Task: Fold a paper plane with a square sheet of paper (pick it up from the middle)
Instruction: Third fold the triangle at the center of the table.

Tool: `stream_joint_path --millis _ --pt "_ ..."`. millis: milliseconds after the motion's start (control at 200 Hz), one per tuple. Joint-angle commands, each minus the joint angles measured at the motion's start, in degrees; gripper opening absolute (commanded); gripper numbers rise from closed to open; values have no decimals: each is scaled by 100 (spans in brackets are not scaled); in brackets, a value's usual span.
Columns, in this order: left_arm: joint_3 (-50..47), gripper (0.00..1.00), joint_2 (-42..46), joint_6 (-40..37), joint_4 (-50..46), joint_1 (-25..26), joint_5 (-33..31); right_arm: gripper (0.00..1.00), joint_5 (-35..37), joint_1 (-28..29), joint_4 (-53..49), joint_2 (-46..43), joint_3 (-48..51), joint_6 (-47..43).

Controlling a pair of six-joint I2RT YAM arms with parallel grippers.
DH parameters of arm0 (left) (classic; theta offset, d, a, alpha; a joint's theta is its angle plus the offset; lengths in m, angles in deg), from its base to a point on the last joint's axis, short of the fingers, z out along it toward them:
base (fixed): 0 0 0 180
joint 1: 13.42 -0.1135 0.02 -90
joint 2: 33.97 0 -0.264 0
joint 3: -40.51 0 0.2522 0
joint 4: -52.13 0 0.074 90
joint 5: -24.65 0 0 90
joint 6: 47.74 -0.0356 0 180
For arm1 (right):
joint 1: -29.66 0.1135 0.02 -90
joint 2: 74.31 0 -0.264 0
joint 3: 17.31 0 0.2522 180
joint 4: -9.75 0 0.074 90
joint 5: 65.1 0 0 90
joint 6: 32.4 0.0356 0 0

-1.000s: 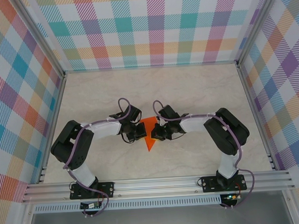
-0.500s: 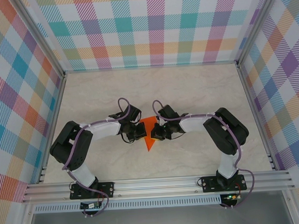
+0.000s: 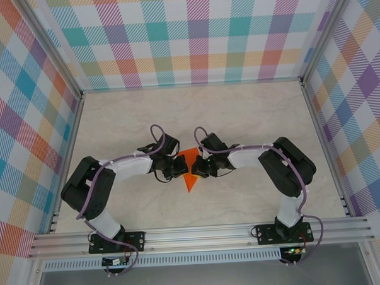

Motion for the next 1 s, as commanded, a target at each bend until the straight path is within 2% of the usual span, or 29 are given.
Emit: stream_joint_path --millis 0,575,995 --pt "-28 0 -142 -4 45 62 46 7 76 -14 265 -116 48 131" --pt "171 0 -426 -207 -197 64 -304 6 78 -15 274 -296 139 68" --pt "219 0 -462 -303 -212 64 -331 6 275 -19 26 -283 283 30"
